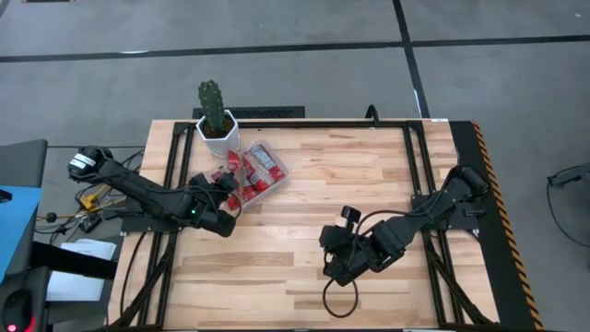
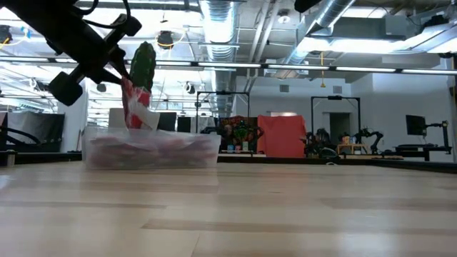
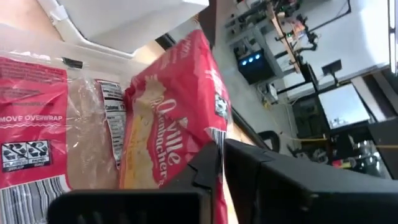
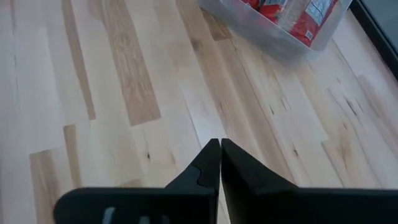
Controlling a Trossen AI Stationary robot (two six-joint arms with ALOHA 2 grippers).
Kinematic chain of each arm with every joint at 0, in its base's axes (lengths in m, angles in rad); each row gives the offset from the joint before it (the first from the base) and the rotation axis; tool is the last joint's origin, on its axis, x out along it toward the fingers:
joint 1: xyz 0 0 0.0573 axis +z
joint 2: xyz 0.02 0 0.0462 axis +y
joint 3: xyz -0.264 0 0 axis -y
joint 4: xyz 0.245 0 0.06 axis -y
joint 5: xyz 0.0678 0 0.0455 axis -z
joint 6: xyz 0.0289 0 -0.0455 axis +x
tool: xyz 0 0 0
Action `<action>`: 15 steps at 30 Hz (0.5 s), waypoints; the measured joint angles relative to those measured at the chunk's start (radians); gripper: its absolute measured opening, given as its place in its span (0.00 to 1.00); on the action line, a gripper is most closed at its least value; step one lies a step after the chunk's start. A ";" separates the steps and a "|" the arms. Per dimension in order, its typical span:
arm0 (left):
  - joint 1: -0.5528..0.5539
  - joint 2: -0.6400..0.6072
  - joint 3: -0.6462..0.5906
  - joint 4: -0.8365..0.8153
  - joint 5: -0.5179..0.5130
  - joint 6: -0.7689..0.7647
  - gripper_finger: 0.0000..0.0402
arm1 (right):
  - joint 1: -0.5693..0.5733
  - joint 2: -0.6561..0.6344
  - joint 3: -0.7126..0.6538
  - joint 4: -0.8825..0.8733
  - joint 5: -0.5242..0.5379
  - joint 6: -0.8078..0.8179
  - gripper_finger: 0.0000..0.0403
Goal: Sort popcorn bags into baskets
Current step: Put the red popcorn bag into the transparent bin, then return to Home Position
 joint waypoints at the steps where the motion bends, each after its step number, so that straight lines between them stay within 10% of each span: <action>1: -0.003 0.000 0.000 0.000 0.002 0.005 0.05 | 0.000 0.000 0.000 0.000 0.000 0.001 0.10; 15: -0.075 -0.043 0.000 -0.019 0.068 0.081 0.47 | 0.020 0.000 0.000 -0.002 -0.001 0.018 0.06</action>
